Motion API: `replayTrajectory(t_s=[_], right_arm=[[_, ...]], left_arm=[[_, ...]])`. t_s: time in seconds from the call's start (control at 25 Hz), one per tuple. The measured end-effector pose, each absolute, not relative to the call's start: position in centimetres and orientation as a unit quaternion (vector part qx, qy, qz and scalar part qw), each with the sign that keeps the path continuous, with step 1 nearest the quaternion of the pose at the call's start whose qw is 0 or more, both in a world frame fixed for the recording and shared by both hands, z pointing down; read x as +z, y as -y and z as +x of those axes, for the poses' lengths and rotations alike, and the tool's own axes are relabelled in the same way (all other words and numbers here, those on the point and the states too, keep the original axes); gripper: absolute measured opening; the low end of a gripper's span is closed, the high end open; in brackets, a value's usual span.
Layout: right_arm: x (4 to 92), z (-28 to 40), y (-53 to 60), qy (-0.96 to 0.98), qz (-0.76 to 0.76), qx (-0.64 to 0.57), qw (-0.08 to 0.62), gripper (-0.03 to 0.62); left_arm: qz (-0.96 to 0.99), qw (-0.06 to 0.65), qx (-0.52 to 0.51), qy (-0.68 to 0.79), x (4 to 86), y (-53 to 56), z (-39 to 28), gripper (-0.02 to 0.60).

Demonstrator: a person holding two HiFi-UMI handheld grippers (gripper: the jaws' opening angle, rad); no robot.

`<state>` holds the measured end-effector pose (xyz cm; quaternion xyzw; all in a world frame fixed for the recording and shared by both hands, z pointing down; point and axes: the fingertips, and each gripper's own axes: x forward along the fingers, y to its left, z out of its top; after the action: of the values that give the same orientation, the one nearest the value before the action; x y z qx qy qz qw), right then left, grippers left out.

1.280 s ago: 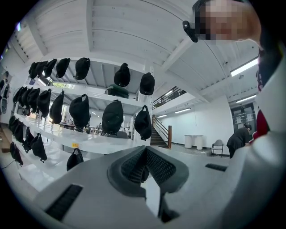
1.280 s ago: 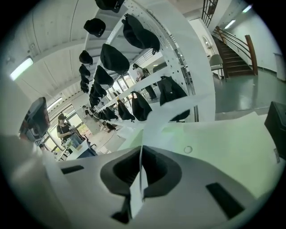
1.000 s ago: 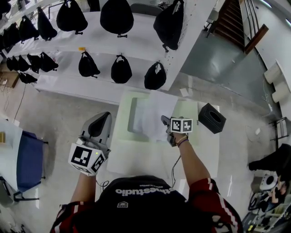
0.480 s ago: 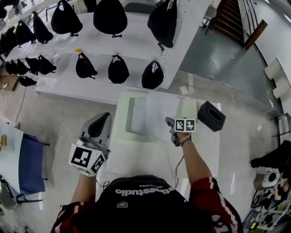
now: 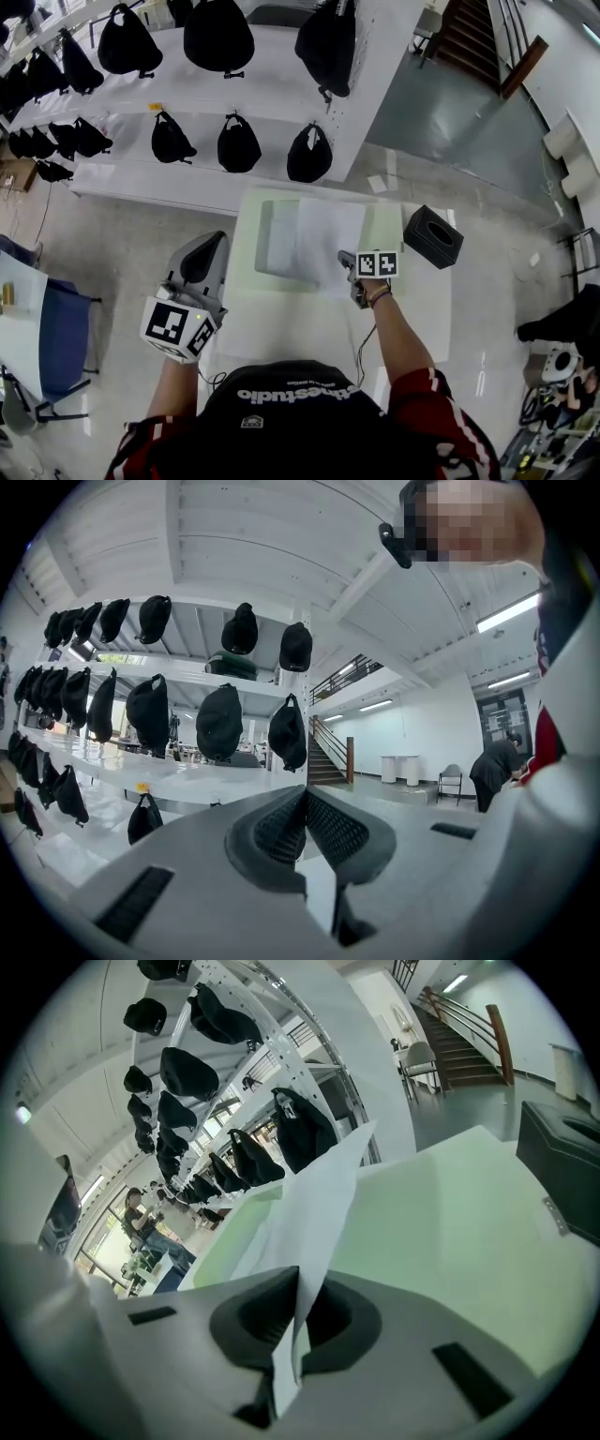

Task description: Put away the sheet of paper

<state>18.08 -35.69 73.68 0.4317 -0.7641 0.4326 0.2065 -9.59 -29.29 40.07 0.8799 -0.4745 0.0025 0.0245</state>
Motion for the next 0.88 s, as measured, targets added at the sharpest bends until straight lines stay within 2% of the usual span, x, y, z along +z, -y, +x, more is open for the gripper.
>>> replayTrajectory(t_s=[0.88], right_arm=[[75.6, 19.1, 34.5, 0.751, 0.443, 0.438, 0.220, 0.003]], left_arm=[[0.880, 0.025, 0.003, 0.474, 40.0, 29.1, -9.4, 0.003]])
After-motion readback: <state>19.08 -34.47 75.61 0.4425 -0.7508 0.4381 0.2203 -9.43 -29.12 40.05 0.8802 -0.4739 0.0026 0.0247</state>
